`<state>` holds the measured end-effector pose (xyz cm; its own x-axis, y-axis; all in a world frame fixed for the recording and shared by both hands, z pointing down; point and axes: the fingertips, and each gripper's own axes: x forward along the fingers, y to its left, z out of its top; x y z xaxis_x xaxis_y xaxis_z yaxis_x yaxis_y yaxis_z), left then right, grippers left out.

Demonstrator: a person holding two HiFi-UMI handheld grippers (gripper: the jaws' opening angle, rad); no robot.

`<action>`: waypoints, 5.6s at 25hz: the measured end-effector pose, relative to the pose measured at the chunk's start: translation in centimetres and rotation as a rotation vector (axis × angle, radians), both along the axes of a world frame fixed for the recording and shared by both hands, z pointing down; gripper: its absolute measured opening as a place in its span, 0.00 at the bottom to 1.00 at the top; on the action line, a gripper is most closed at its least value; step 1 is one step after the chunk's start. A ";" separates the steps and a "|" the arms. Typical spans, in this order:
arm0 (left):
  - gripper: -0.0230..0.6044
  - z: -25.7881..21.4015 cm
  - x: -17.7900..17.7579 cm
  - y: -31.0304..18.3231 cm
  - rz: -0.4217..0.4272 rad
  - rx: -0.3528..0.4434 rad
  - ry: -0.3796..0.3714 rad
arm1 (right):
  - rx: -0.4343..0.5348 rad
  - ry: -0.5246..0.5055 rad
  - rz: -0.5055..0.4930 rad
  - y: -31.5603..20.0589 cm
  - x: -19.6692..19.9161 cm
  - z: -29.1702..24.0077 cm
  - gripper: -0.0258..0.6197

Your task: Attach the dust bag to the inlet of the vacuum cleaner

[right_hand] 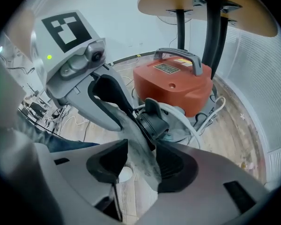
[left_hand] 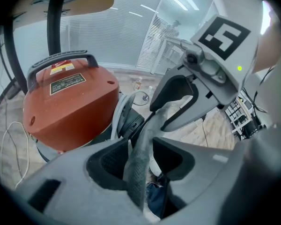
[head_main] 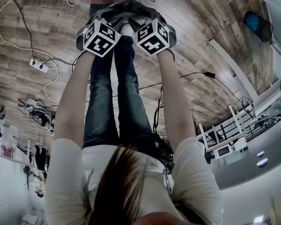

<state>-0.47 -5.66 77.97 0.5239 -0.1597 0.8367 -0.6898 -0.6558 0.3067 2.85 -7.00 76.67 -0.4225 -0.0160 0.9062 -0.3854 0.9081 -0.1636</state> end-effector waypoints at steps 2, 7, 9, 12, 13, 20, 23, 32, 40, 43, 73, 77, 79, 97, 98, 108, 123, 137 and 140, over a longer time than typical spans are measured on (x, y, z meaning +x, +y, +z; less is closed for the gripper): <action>0.32 -0.3 0.0 0.0 -0.011 0.008 0.002 | 0.004 -0.009 0.007 0.1 -0.3 -0.4 0.34; 0.32 -1.5 -0.1 -0.1 -0.053 0.035 0.018 | -0.005 -0.035 0.084 0.3 0.0 -1.3 0.35; 0.32 -2.0 -0.3 -0.2 -0.078 0.043 0.025 | -0.004 -0.045 0.134 0.2 0.3 -1.9 0.35; 0.27 -2.9 -0.5 -0.2 -0.121 0.052 0.041 | 0.011 -0.055 0.188 0.4 0.9 -2.7 0.32; 0.23 -3.3 -0.5 -0.1 -0.141 0.052 0.050 | 0.017 -0.065 0.203 0.5 1.0 -3.1 0.31; 0.07 -7.4 -0.3 -1.4 -0.267 0.128 0.091 | 0.070 -0.115 0.303 0.3 1.1 -6.2 0.14; 0.07 -9.7 -0.4 -1.9 -0.301 0.171 0.103 | 0.104 -0.135 0.341 0.1 1.0 -8.1 0.05; 0.06 -17.4 -2.0 -3.8 -0.396 0.292 0.139 | 0.183 -0.232 0.436 -1.6 0.3 -15.7 0.04; 0.06 -24.6 -2.5 -5.2 -0.431 0.376 0.159 | 0.278 -0.284 0.460 -2.5 0.0 -23.6 0.04; 0.06 -27.3 -2.6 -5.5 -0.464 0.390 0.181 | 0.309 -0.300 0.489 -2.7 0.6 -26.6 0.04; 0.06 -47.5 -4.5 -4.4 -0.476 0.620 0.277 | 0.506 -0.435 0.540 -1.2 2.7 -46.1 0.04; 0.06 -49.6 -4.2 -4.2 -0.469 0.646 0.289 | 0.540 -0.452 0.525 -1.1 2.7 -48.3 0.04; 0.06 -50.5 -4.1 -4.1 -0.466 0.660 0.288 | 0.555 -0.463 0.526 -1.0 2.8 -49.3 0.04; 0.06 -58.6 -3.6 -2.1 -0.494 0.791 0.310 | 0.647 -0.605 0.564 0.8 5.5 -57.1 0.04; 0.06 -58.9 -3.6 -1.9 -0.499 0.798 0.308 | 0.651 -0.612 0.568 0.9 5.8 -57.5 0.04; 0.06 -63.0 -1.8 1.0 -0.525 0.922 0.327 | 0.699 -0.631 0.564 3.4 8.7 -58.9 0.04; 0.06 -64.3 0.2 4.5 -0.482 0.978 0.351 | 0.718 -0.693 0.516 6.0 10.0 -60.4 0.04; 0.06 -63.9 -0.8 4.8 -0.506 0.983 0.341 | 0.719 -0.692 0.528 6.2 10.1 -60.2 0.04; 0.06 -63.8 -0.9 4.6 -0.493 0.981 0.338 | 0.713 -0.690 0.531 6.0 10.1 -60.1 0.04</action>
